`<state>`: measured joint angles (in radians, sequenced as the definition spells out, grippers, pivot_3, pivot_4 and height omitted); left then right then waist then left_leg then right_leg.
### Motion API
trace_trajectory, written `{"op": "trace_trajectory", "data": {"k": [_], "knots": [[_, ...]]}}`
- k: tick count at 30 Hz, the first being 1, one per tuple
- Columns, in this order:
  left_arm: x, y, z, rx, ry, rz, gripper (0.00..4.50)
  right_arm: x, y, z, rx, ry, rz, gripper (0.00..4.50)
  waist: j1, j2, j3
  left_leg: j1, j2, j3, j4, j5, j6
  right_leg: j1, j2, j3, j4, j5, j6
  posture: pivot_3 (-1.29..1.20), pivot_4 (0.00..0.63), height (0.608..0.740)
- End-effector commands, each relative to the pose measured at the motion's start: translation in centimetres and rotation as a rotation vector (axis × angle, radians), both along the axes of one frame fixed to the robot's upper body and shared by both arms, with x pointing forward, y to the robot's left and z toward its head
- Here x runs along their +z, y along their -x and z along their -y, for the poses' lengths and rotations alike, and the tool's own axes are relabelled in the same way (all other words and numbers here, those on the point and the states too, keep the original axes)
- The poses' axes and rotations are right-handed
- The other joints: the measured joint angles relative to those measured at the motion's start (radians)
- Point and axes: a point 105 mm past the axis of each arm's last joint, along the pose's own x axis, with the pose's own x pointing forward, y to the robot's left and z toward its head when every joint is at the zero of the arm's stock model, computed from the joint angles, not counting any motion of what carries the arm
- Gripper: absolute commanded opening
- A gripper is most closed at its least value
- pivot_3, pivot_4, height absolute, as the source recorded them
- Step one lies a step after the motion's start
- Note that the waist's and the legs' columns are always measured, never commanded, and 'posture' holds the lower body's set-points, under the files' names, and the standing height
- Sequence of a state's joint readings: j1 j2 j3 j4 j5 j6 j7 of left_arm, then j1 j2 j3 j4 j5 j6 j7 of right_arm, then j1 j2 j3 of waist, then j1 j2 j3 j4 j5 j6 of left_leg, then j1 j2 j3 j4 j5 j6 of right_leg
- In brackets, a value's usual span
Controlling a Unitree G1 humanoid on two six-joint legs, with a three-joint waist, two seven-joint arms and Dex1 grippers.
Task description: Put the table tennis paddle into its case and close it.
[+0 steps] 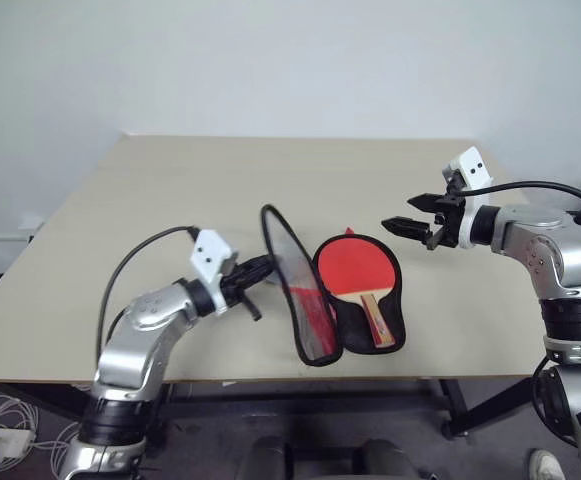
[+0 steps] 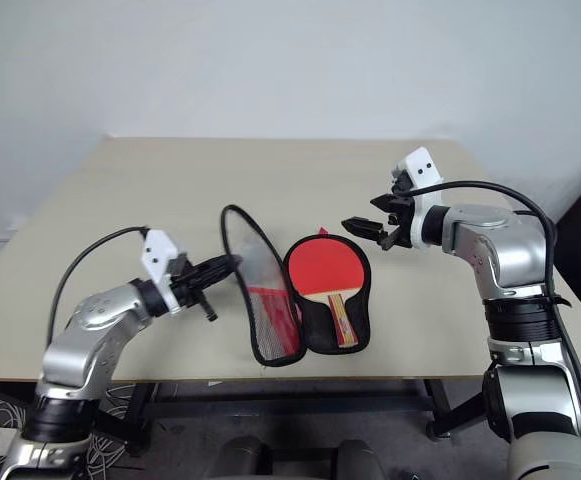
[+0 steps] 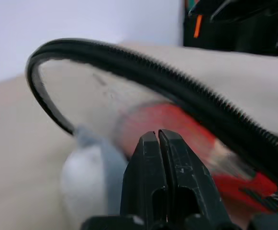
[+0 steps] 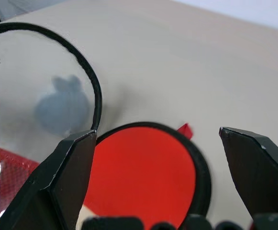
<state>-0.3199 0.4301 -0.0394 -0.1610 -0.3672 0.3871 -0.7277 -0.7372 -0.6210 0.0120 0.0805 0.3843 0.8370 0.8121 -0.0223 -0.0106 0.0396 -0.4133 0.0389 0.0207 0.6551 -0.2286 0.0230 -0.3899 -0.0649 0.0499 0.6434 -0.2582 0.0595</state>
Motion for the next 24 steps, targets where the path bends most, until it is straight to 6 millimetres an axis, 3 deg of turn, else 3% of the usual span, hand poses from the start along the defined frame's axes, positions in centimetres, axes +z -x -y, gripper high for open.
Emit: {"op": "trace_trajectory", "data": {"k": [1,5,11,17,24], "knots": [[2.3,-1.2,1.9,-0.037,0.017,0.074,0.0,2.1,-0.5,0.8,-0.026,-0.005,0.08,4.45,0.0,0.0,0.0,0.0,0.0,0.0,0.0,0.0,0.0,0.0,0.0,0.0,0.0,0.0,0.0,0.0,0.0,0.74],[3.1,-2.7,3.4,-0.051,0.008,0.102,0.0,2.8,-0.6,0.8,-0.039,-0.012,0.109,4.45,0.0,0.0,0.0,0.0,0.0,0.0,0.001,0.0,0.0,0.0,0.0,0.0,0.0,0.0,0.0,0.0,0.0,0.74],[2.8,-4.8,4.7,-0.015,0.013,0.079,0.0,4.3,-0.7,0.5,-0.046,-0.031,0.159,4.45,0.0,0.001,0.0,0.0,0.0,-0.001,0.001,0.0,0.0,0.0,0.001,0.001,0.0,0.0,0.0,0.0,0.0,0.74],[1.6,-4.0,4.2,-0.016,0.051,0.011,0.0,5.2,-1.1,1.4,-0.092,-0.053,0.186,4.45,0.0,0.001,0.0,0.0,0.0,-0.001,0.001,0.0,0.0,0.0,0.001,0.001,0.001,0.0,0.0,0.0,0.0,0.74],[0.4,-1.8,5.2,-0.083,0.197,-0.168,0.0,4.6,-0.8,0.4,-0.061,-0.065,0.177,4.45,0.0,0.001,0.0,-0.001,0.0,-0.001,0.002,0.0,0.0,0.0,0.001,0.001,0.001,0.0,0.0,0.0,0.0,0.74]]}}
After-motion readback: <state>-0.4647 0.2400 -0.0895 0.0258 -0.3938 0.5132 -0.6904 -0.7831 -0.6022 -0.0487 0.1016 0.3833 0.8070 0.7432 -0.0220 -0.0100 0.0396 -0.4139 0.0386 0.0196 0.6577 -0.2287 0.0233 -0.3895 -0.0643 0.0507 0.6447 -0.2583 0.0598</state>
